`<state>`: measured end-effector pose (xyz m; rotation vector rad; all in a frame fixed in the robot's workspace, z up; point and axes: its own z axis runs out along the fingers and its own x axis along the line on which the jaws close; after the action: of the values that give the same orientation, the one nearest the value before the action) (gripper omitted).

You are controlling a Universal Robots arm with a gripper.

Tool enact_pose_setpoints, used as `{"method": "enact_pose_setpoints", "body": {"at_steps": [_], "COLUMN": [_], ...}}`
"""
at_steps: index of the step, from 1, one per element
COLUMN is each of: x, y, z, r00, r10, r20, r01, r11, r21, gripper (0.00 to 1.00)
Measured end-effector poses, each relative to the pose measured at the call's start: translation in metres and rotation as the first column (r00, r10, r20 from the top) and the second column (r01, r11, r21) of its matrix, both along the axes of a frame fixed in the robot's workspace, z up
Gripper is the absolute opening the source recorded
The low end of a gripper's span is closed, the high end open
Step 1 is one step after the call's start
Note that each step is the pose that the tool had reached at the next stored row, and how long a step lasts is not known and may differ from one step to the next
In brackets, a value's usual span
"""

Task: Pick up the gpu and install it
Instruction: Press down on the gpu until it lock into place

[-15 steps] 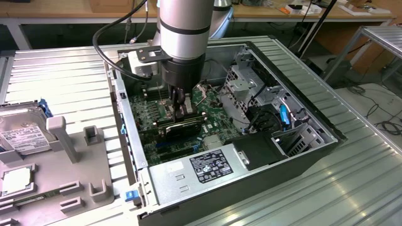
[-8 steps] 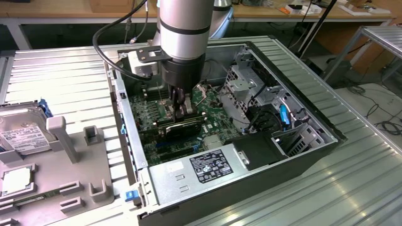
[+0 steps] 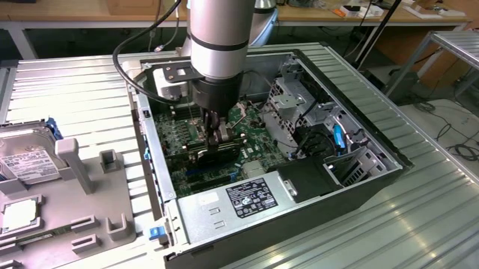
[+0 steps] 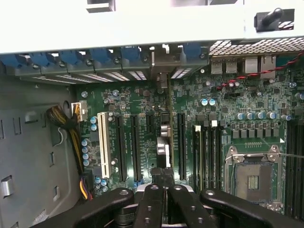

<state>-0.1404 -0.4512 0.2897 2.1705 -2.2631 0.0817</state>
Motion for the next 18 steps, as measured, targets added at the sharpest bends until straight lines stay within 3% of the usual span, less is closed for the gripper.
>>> {"method": "enact_pose_setpoints", "body": {"at_steps": [3,18], "x": [0.000,0.000], "y": [0.0019,0.0033], "z": [-0.0070,-0.0140], "r00": [1.0000,1.0000], "r10": [0.000,0.000], "r20": [0.0000,-0.0002], "r01": [0.000,0.000], "r11": [1.0000,1.0000], "r21": [0.0000,-0.0017], "gripper": [0.11,0.11]}}
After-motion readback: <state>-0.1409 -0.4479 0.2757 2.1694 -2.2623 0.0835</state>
